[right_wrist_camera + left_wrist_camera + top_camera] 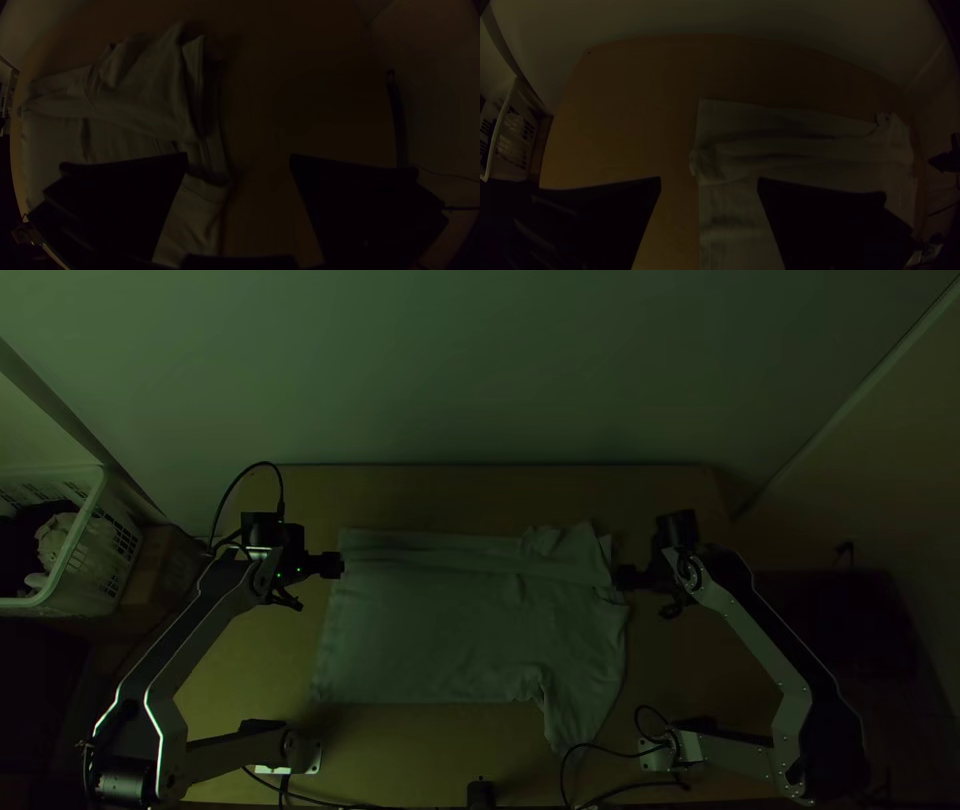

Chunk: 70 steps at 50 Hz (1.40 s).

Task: Fold the t-shirt

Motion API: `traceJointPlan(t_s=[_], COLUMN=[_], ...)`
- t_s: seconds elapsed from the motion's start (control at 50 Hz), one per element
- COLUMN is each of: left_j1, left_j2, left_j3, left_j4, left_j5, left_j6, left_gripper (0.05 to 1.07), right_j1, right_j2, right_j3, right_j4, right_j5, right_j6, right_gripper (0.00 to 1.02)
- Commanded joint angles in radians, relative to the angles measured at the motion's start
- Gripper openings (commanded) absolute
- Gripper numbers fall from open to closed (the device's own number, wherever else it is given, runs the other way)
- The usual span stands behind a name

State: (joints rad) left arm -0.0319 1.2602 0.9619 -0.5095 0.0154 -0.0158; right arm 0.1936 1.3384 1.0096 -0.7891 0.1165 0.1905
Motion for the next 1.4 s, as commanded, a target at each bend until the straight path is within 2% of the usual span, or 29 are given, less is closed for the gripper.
traceJointPlan(t_s=[0.0, 0.14, 0.28, 0.54, 0.68, 0.82, 0.98, 1.12, 1.38], left_j1=[-0.003, -0.005, -0.013, -0.065, -0.072, -0.074, -0.105, -0.125, -0.143], left_j2=[-0.081, -0.139, -0.182, -0.332, -0.357, -0.38, -0.355, -0.311, -0.225], left_j3=[-0.02, -0.025, -0.052, -0.15, -0.196, -0.204, -0.193, -0.221, -0.273], left_j4=[-0.07, -0.187, -0.277, -0.46, -0.56, -0.606, -0.67, -0.692, -0.712], left_j5=[0.001, 0.006, 0.029, 0.066, 0.049, 0.031, 0.018, -0.061, -0.077], left_j6=[0.053, 0.065, 0.065, 0.094, 0.158, 0.205, 0.232, 0.241, 0.297], left_gripper=[1.0, 1.0, 1.0, 1.02, 1.02, 1.02, 1.02, 1.02, 1.02], right_j1=[-0.01, -0.005, 0.056, 0.133, 0.179, 0.216, 0.222, 0.222, 0.222], right_j2=[-0.082, -0.174, -0.229, -0.4, -0.476, -0.489, -0.49, -0.496, -0.493], right_j3=[-0.017, -0.035, -0.049, -0.147, -0.184, -0.195, -0.192, -0.197, -0.215], right_j4=[-0.016, -0.075, -0.18, -0.236, -0.285, -0.354, -0.42, -0.455, -0.47], right_j5=[0.005, 0.003, 0.003, 0.003, 0.0, -0.035, -0.11, -0.121, -0.15], right_j6=[0.021, 0.064, 0.119, 0.152, 0.155, 0.185, 0.201, 0.201, 0.207], right_gripper=[0.98, 0.98, 0.98, 0.98, 0.98, 0.98, 0.97, 0.97, 0.97])
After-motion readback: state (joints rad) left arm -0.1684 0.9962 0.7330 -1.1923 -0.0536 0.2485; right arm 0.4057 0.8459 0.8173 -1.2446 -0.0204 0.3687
